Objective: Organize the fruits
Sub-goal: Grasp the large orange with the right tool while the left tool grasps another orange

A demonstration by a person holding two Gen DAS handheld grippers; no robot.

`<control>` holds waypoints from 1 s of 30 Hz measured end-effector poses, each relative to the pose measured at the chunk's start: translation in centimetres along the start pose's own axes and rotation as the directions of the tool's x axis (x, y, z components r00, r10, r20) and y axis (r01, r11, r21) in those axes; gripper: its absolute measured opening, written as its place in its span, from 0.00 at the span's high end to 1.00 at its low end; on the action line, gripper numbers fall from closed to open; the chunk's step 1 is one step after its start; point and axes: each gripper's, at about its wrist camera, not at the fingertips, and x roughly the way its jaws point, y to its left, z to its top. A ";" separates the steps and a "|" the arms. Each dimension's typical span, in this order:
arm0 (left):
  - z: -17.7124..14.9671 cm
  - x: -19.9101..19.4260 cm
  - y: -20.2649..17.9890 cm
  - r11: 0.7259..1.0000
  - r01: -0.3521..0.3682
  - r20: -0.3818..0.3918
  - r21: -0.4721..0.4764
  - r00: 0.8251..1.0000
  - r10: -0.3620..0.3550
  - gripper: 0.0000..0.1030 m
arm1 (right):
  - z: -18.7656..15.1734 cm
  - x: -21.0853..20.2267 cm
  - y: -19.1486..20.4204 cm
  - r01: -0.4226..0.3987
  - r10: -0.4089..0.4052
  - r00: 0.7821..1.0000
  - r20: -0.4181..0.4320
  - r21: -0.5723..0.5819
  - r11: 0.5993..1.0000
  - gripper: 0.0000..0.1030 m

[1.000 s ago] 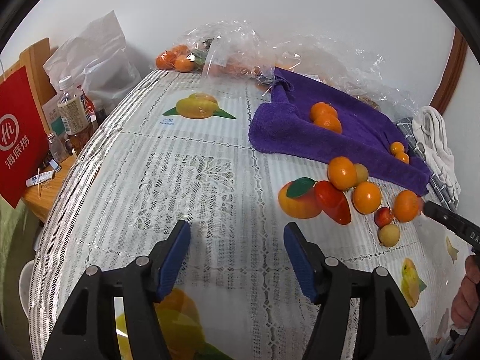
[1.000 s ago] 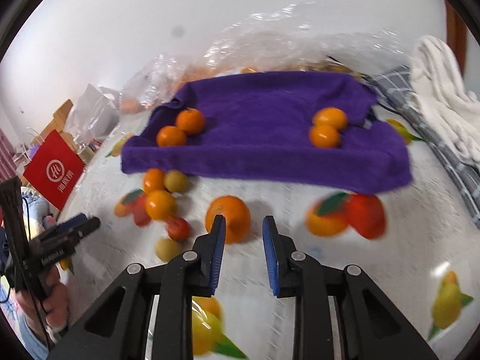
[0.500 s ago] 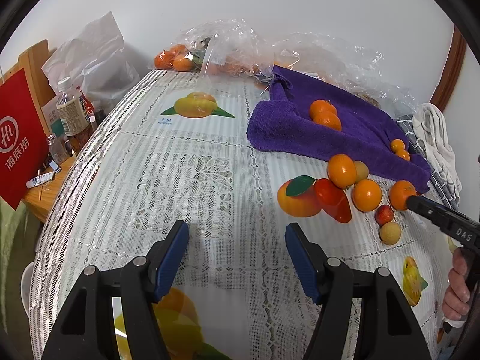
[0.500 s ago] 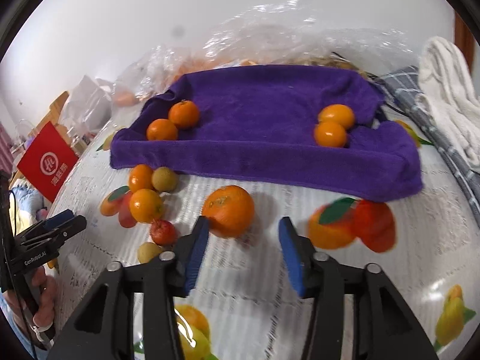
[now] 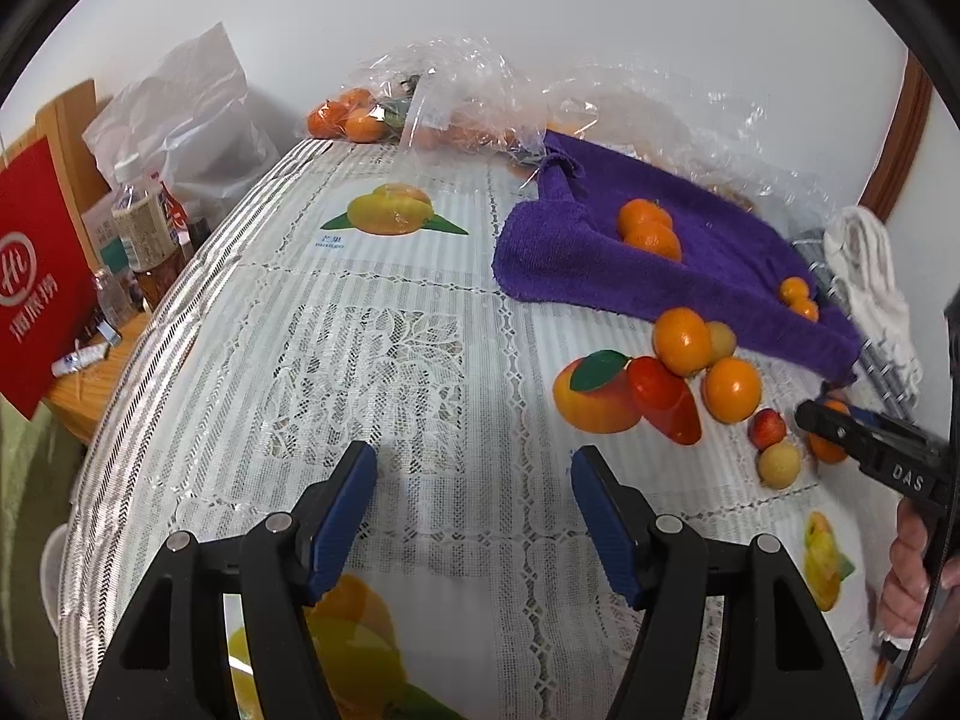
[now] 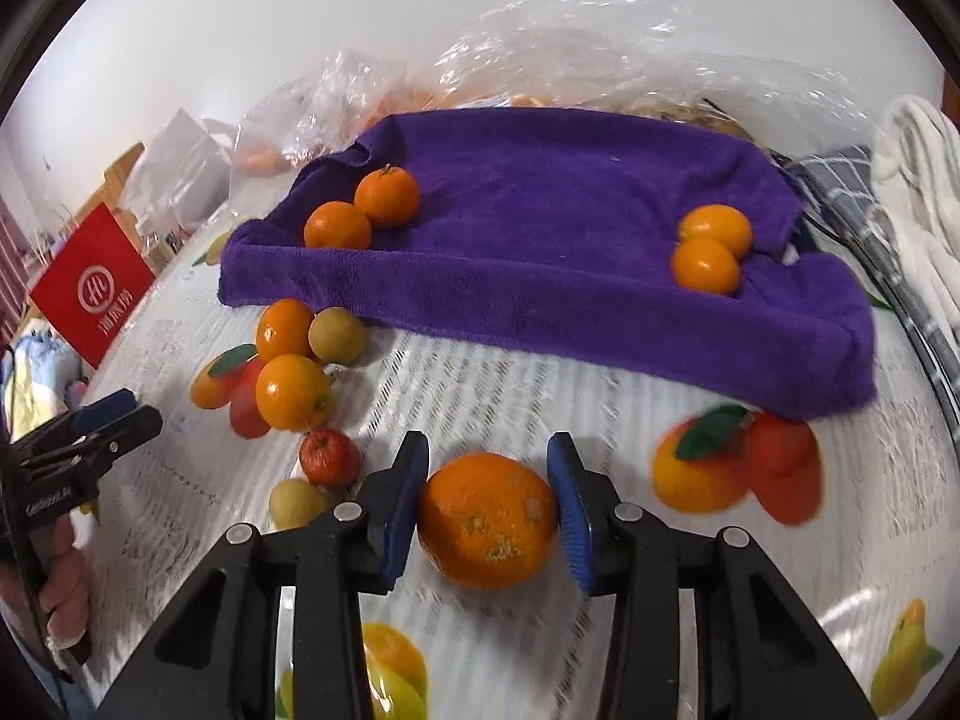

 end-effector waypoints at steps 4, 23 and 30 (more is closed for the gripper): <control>-0.2 -0.4 -0.9 1.000 -0.024 -0.033 0.020 0.999 0.025 0.38 | -1.4 -2.7 -1.3 0.099 -0.096 0.993 0.064 -0.044 0.994 0.60; 4.9 3.2 -8.0 0.988 0.141 -0.055 -0.068 0.988 -0.145 0.59 | -4.6 -4.1 -5.9 0.132 -0.131 0.990 0.044 -0.018 0.991 0.60; 5.1 5.3 -7.6 0.973 0.198 -0.075 -0.117 0.975 -0.207 0.72 | -4.8 -8.1 -7.5 0.081 -0.082 0.989 0.125 0.015 0.997 0.57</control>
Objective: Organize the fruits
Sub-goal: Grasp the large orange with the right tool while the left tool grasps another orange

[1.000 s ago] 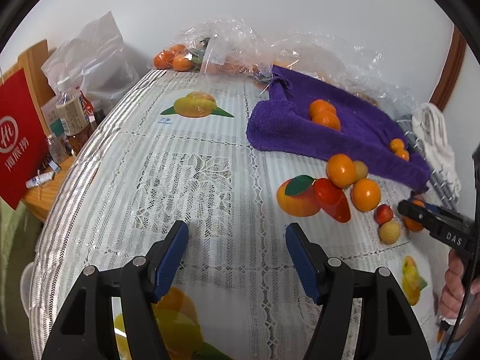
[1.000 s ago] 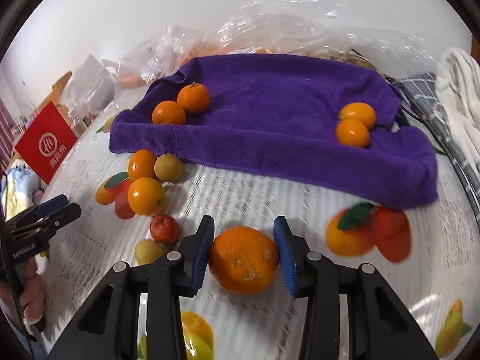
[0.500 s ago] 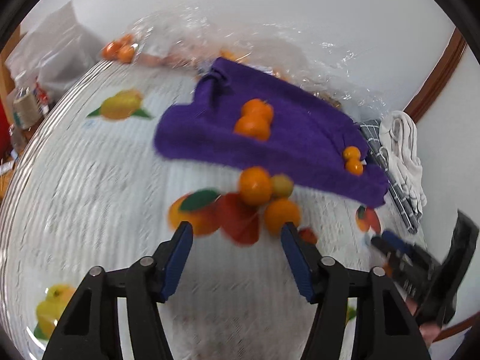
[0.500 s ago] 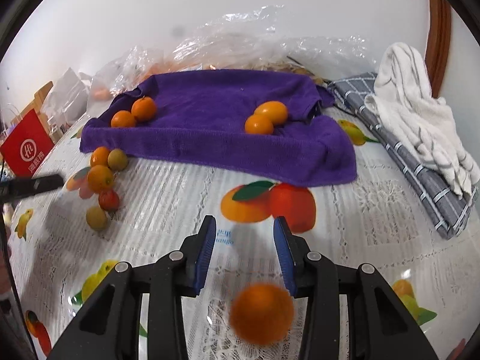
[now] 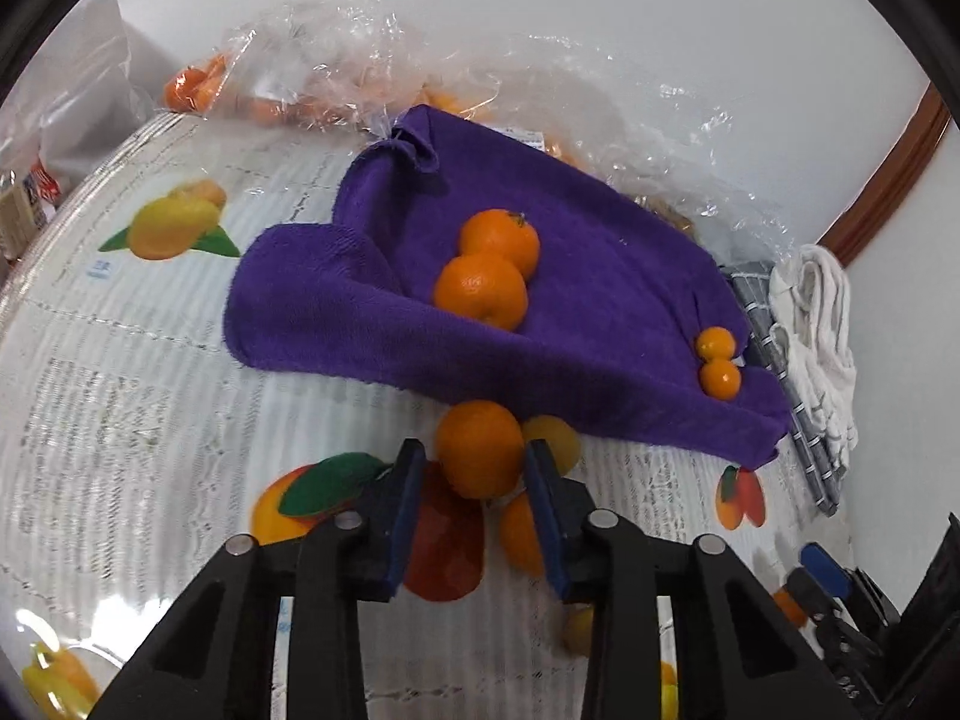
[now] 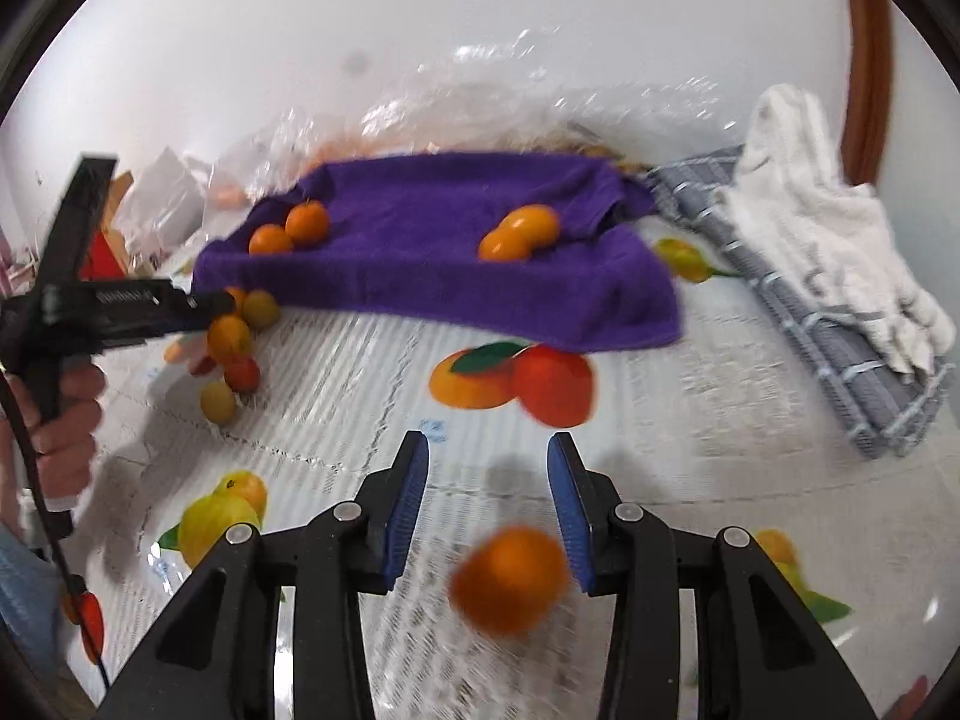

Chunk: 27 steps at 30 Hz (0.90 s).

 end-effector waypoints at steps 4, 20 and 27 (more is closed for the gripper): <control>-0.1 -0.1 -0.2 1.000 0.011 0.007 0.016 1.000 -0.011 0.73 | -0.3 -2.1 -1.4 0.035 -0.035 0.999 0.034 -0.004 0.999 0.51; -2.0 -4.9 2.6 0.991 -0.129 0.051 0.037 0.991 0.127 0.73 | -3.5 0.8 -2.5 0.135 -0.131 0.987 -0.090 0.040 0.990 0.59; -3.5 -6.1 2.6 0.994 -0.104 0.042 0.032 0.994 0.102 0.73 | -3.2 -0.3 -2.9 0.113 -0.107 0.992 -0.069 0.096 0.989 0.60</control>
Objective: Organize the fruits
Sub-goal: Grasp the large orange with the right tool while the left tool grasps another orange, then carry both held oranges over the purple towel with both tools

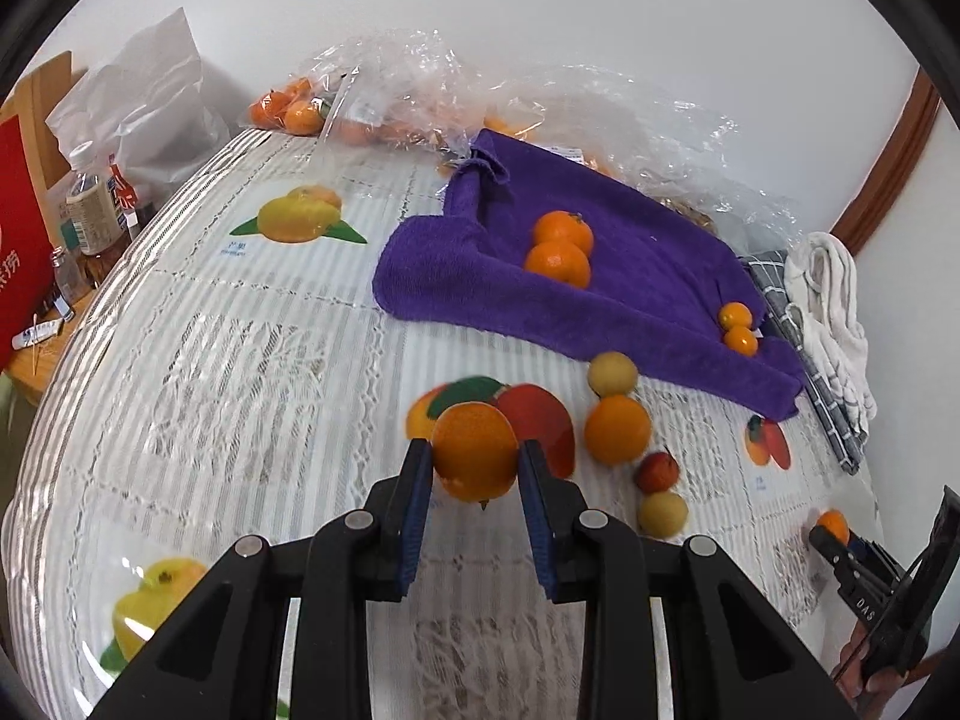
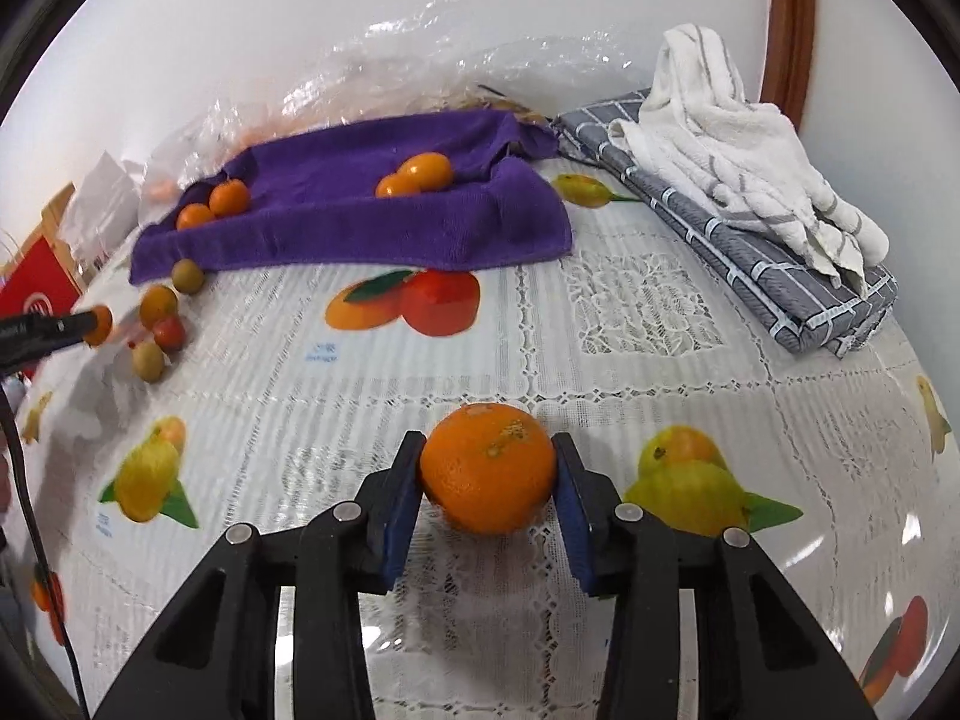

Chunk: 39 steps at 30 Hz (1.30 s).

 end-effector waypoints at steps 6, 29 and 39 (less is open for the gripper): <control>-0.8 -2.0 -2.0 0.999 0.012 0.009 0.045 1.000 -0.012 0.73 | 0.8 -3.1 0.3 -0.002 0.001 0.998 0.056 0.014 1.000 0.60; -0.5 -11.6 -8.0 0.987 -0.015 0.203 0.161 0.979 -0.018 0.73 | 3.5 -10.5 0.8 -0.009 -0.005 0.983 0.186 0.072 0.997 0.60; -0.2 -13.3 -9.6 0.978 -0.073 0.294 0.195 0.956 0.012 0.73 | 5.4 -12.0 1.5 0.018 -0.031 0.975 0.218 0.062 0.998 0.60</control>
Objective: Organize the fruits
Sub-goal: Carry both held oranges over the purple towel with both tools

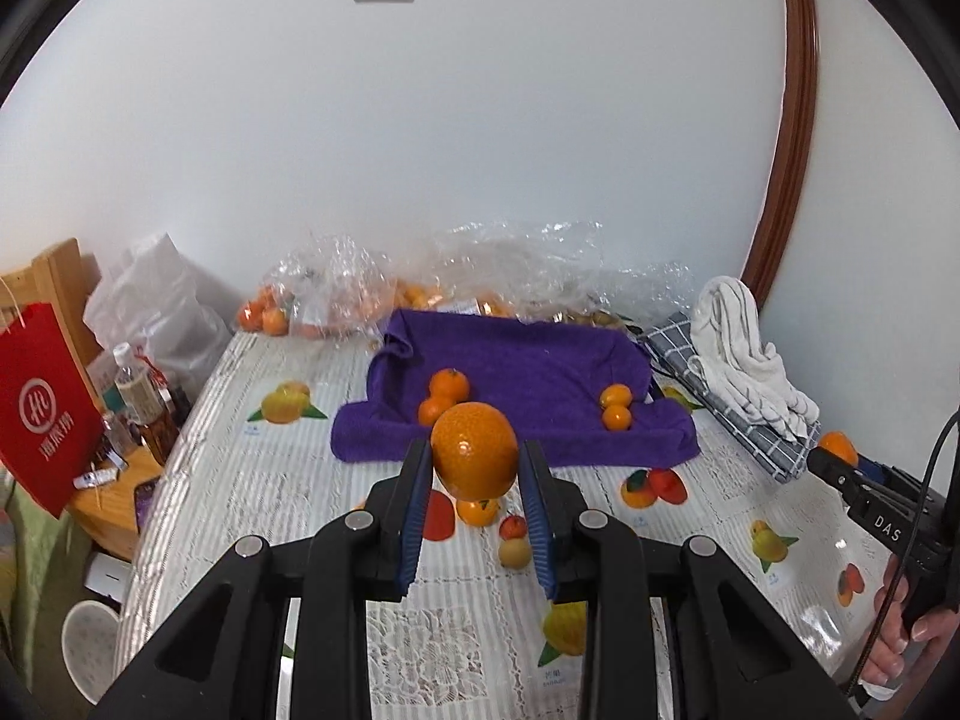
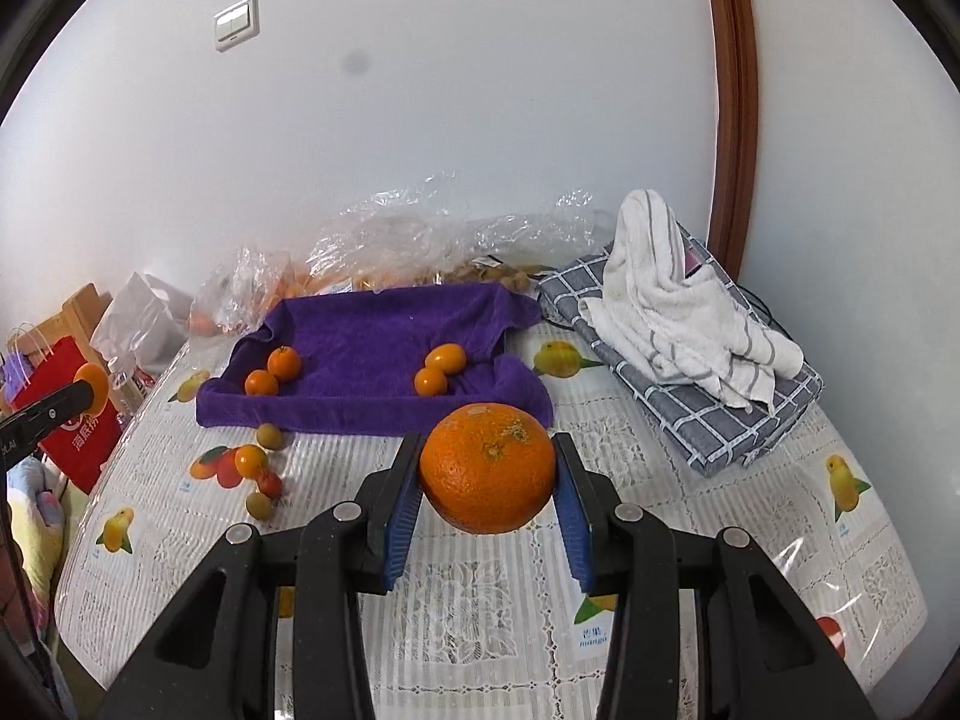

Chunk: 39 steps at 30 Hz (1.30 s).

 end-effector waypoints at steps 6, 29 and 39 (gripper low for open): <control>0.6 0.3 0.0 1.000 0.002 0.013 -0.006 1.000 -0.002 0.73 | 1.1 0.1 0.8 0.004 -0.003 1.000 0.011 -0.027 1.000 0.60; 2.6 10.7 4.4 0.995 -0.036 -0.111 -0.098 0.993 0.025 0.73 | 5.5 12.0 2.6 -0.069 0.066 0.994 -0.085 -0.036 0.997 0.60; 5.1 16.9 4.0 0.994 0.001 -0.173 -0.108 0.985 -0.020 0.73 | 8.6 19.6 3.1 -0.099 0.092 0.989 -0.117 -0.057 0.993 0.60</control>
